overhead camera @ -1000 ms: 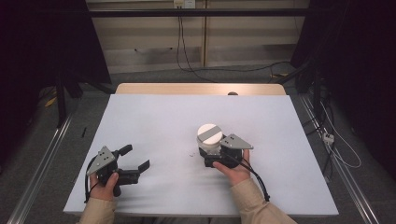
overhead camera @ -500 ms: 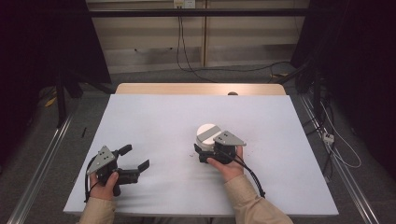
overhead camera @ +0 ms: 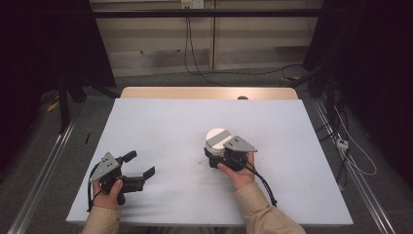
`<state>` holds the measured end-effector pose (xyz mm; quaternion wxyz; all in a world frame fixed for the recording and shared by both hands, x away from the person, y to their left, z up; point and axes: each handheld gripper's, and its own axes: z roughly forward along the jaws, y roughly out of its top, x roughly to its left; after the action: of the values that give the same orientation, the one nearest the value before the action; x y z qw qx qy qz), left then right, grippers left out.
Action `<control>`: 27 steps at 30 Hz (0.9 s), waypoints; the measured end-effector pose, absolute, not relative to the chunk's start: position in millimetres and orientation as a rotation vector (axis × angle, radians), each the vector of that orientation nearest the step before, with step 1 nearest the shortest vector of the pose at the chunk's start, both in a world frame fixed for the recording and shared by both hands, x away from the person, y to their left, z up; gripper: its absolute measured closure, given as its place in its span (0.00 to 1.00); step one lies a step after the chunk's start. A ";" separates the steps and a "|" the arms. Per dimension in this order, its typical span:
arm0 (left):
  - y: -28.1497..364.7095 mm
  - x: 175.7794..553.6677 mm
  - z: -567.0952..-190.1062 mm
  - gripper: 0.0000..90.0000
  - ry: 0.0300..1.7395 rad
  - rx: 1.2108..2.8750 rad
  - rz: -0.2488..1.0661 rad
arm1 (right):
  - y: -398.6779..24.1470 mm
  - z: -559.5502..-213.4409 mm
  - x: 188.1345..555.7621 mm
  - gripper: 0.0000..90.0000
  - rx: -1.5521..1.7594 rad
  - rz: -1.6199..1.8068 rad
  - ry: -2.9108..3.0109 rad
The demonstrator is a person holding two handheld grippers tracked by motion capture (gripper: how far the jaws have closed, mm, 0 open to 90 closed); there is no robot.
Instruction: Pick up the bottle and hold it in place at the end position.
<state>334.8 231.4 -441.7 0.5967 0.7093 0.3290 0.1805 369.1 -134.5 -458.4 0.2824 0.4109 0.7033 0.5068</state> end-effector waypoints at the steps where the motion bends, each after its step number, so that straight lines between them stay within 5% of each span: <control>1: 231.3 335.0 -441.7 0.05 0.761 1.649 0.419 | -135.2 -457.9 369.2 0.20 1.102 1.357 1.879; 27: 230.4 337.5 -442.5 0.05 0.761 1.654 0.408 | -132.8 -442.8 396.9 0.20 1.085 1.355 1.873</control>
<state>337.5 230.4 -442.5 0.5957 0.7121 0.3276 0.1755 396.9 -132.8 -442.8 0.2896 0.4065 0.7021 0.5079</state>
